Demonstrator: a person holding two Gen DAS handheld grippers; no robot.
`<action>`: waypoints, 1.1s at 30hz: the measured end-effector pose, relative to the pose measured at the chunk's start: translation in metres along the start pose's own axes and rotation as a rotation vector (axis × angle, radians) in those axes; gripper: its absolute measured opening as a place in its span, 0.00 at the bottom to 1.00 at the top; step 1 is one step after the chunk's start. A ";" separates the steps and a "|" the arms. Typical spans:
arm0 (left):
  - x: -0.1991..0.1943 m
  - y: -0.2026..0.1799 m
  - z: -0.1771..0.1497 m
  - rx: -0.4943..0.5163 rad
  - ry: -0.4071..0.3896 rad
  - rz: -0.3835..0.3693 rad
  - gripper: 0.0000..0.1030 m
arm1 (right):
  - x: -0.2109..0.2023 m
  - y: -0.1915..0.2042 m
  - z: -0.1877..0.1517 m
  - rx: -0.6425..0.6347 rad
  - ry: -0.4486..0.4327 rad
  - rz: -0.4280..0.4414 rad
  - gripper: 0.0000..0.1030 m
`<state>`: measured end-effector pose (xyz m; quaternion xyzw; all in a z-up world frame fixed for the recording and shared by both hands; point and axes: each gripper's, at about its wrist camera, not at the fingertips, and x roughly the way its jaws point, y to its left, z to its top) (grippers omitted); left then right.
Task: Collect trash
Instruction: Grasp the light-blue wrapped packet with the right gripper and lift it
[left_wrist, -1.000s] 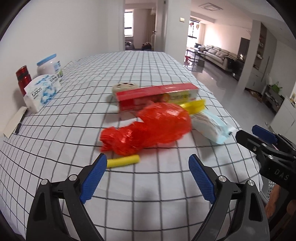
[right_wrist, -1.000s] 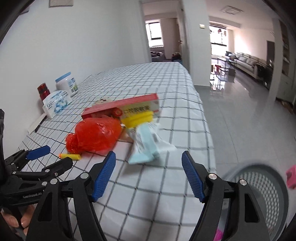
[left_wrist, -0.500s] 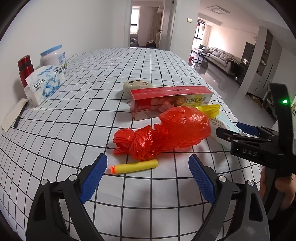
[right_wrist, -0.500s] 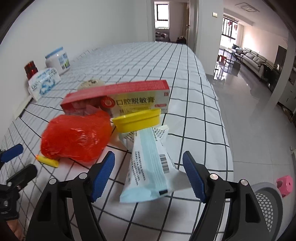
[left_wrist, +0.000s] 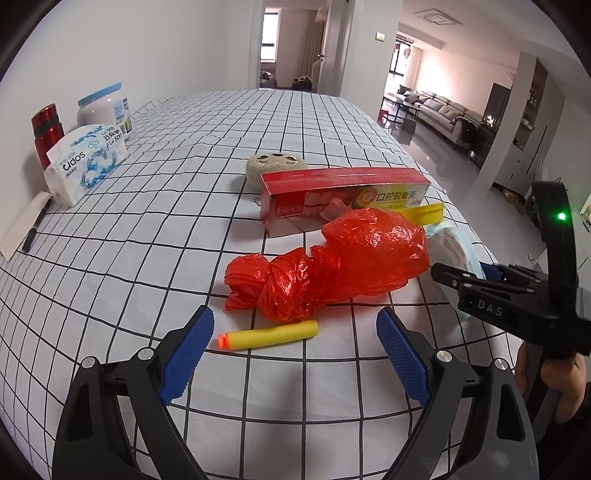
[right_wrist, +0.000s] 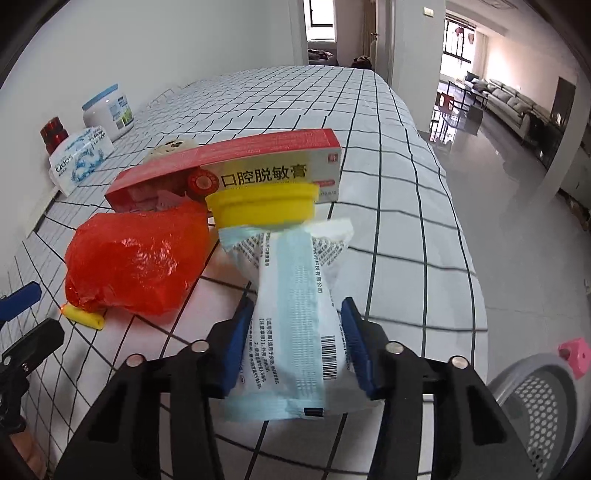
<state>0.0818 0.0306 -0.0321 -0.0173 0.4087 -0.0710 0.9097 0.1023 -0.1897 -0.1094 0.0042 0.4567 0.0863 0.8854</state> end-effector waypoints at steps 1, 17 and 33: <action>0.000 0.000 0.000 0.000 0.001 0.000 0.85 | -0.002 0.000 -0.001 0.007 -0.004 0.005 0.41; 0.011 -0.040 0.009 0.049 -0.018 -0.028 0.88 | -0.065 -0.026 -0.040 0.150 -0.121 0.067 0.41; 0.044 -0.065 0.024 0.073 -0.028 0.034 0.57 | -0.087 -0.040 -0.080 0.226 -0.129 0.080 0.41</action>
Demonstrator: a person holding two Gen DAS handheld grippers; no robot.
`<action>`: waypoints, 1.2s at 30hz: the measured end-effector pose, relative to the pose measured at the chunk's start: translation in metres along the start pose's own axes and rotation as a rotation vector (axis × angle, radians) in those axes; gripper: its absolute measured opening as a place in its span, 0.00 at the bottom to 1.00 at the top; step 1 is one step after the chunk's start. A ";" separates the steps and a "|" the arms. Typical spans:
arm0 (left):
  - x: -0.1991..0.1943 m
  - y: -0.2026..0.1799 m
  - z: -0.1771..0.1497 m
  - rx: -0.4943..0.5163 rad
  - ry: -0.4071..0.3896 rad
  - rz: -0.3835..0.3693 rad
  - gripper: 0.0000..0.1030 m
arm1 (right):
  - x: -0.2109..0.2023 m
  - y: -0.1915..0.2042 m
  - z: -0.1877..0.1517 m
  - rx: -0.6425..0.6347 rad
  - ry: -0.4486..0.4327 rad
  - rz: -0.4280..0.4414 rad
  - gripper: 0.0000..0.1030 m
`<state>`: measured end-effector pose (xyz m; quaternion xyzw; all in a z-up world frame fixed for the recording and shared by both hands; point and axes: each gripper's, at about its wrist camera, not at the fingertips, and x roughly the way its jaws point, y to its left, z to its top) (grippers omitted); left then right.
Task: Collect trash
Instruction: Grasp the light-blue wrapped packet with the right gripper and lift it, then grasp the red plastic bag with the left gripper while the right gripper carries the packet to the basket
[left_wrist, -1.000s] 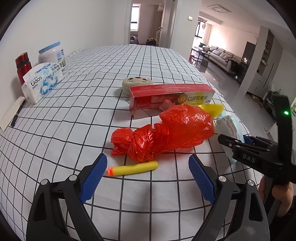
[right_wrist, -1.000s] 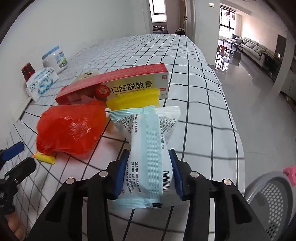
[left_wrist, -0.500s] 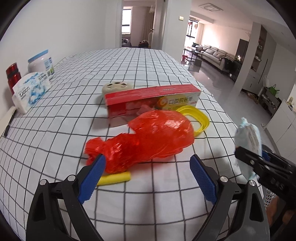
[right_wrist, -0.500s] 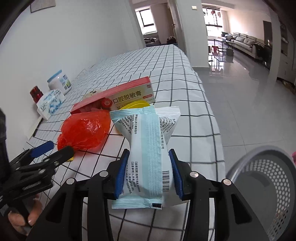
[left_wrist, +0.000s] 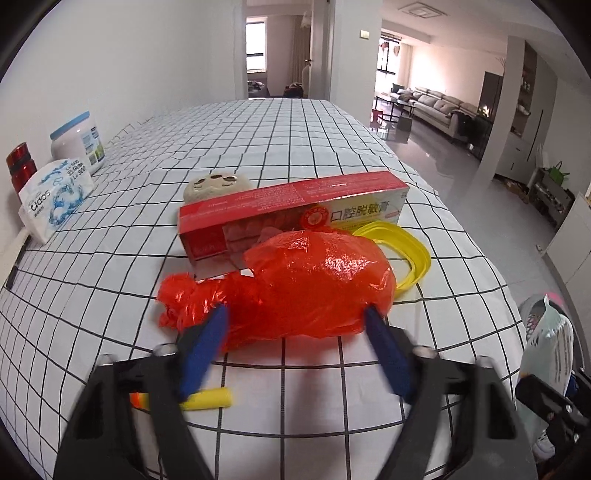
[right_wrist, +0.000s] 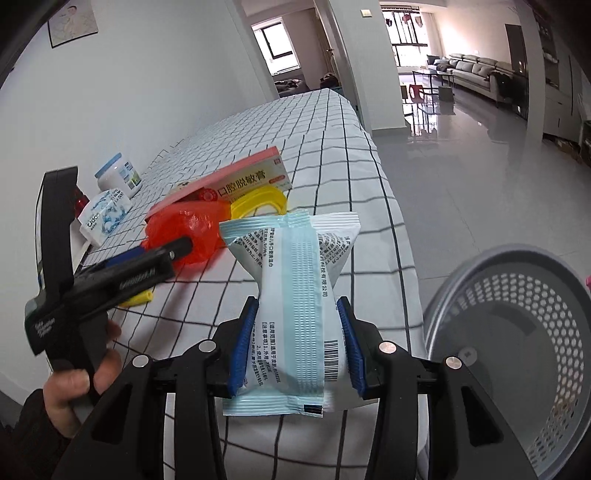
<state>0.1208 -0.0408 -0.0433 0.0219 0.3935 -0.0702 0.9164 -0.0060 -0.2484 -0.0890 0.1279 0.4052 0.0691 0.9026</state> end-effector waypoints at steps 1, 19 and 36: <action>0.001 0.000 0.000 0.001 0.003 -0.001 0.54 | -0.001 -0.001 -0.001 0.002 0.000 0.000 0.41; -0.048 0.009 -0.012 -0.012 -0.055 -0.054 0.11 | -0.021 -0.004 -0.012 0.020 -0.034 0.001 0.41; -0.095 -0.069 -0.037 0.082 -0.076 -0.240 0.11 | -0.075 -0.062 -0.049 0.125 -0.104 -0.101 0.41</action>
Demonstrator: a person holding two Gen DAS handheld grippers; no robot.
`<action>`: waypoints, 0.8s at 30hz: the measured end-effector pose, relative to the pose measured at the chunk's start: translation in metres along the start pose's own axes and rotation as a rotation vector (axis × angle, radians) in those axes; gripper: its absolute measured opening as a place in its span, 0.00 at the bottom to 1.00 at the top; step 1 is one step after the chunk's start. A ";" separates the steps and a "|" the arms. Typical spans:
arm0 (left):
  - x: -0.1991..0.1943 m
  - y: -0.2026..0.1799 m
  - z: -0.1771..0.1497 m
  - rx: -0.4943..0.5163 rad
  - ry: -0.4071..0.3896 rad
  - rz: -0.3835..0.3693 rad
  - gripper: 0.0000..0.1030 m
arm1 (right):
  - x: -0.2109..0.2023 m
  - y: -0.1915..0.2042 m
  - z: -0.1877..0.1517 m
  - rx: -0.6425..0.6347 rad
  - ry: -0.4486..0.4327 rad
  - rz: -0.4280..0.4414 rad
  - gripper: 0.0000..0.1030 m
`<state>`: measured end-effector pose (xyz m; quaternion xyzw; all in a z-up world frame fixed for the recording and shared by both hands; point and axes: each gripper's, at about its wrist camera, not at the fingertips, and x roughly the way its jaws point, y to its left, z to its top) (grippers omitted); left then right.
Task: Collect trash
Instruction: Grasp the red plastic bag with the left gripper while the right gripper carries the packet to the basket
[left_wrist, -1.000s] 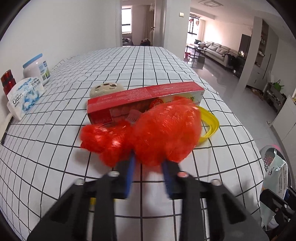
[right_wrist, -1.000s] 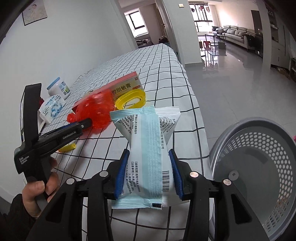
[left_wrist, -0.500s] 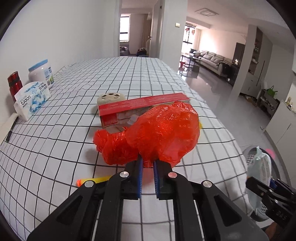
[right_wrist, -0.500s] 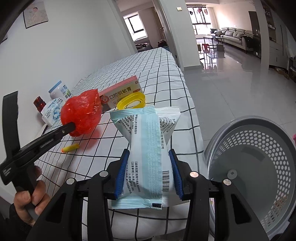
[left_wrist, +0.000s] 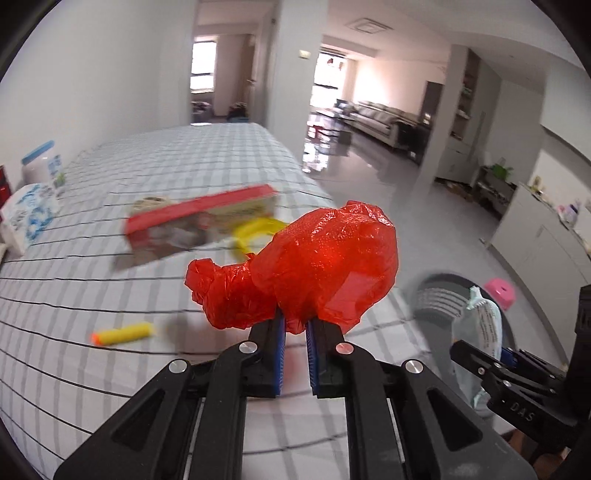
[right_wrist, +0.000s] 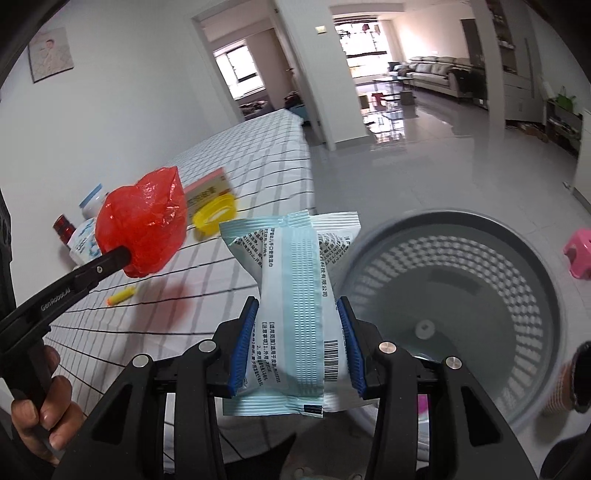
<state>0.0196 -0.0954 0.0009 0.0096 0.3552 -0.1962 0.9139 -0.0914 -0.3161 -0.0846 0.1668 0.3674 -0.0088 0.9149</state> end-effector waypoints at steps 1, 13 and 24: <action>0.002 -0.009 -0.002 0.010 0.009 -0.021 0.11 | -0.004 -0.006 -0.002 0.009 -0.005 -0.010 0.41; 0.017 -0.107 -0.012 0.154 0.066 -0.187 0.11 | -0.045 -0.087 -0.020 0.143 -0.061 -0.148 0.41; 0.055 -0.154 -0.024 0.226 0.168 -0.242 0.11 | -0.036 -0.124 -0.029 0.207 -0.025 -0.189 0.41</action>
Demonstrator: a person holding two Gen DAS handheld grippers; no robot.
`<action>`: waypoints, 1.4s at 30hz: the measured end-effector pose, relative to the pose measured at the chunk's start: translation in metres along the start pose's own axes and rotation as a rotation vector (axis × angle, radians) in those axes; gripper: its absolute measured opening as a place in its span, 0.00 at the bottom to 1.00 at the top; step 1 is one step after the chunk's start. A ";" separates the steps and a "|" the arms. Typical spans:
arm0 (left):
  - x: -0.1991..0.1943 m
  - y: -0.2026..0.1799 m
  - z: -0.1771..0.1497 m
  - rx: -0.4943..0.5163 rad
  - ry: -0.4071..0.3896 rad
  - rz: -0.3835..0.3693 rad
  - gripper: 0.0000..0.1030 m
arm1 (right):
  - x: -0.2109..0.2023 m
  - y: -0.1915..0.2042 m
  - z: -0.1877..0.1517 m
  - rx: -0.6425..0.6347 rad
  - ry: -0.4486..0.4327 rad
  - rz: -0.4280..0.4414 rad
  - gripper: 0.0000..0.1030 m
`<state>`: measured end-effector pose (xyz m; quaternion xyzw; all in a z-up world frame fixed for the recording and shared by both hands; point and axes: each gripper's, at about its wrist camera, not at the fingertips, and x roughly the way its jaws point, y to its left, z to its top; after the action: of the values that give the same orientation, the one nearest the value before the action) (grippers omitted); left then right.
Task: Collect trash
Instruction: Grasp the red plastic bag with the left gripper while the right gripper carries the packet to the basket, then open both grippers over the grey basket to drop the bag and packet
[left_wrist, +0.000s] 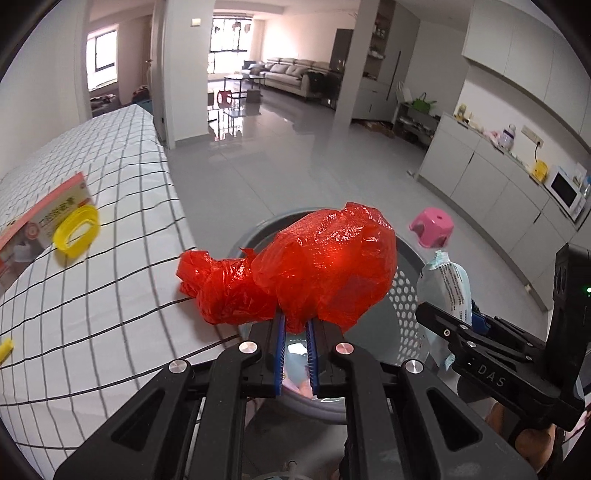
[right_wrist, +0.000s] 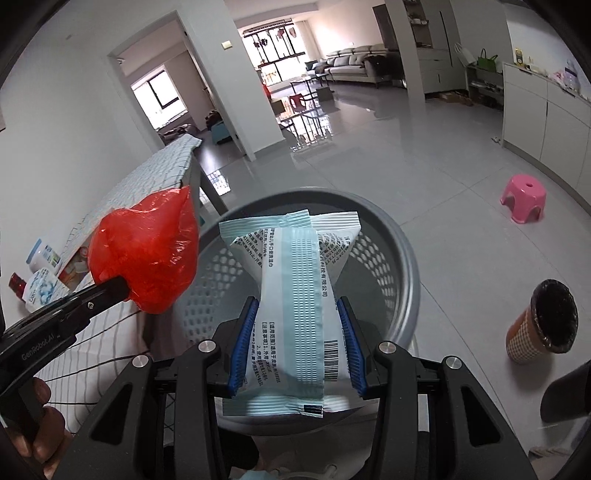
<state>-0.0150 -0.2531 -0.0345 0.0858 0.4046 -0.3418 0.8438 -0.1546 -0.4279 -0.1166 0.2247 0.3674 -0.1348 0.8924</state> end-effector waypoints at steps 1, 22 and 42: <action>0.003 -0.002 0.001 0.002 0.006 0.001 0.11 | 0.001 -0.002 0.001 0.002 0.004 0.000 0.41; 0.041 -0.006 0.002 -0.012 0.098 0.002 0.22 | 0.022 -0.018 0.009 0.017 0.031 -0.020 0.48; 0.026 -0.012 -0.001 -0.008 0.066 0.026 0.64 | 0.008 -0.025 0.004 0.037 0.003 -0.016 0.51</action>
<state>-0.0123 -0.2751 -0.0530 0.0988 0.4326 -0.3261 0.8347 -0.1570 -0.4516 -0.1274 0.2385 0.3679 -0.1483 0.8864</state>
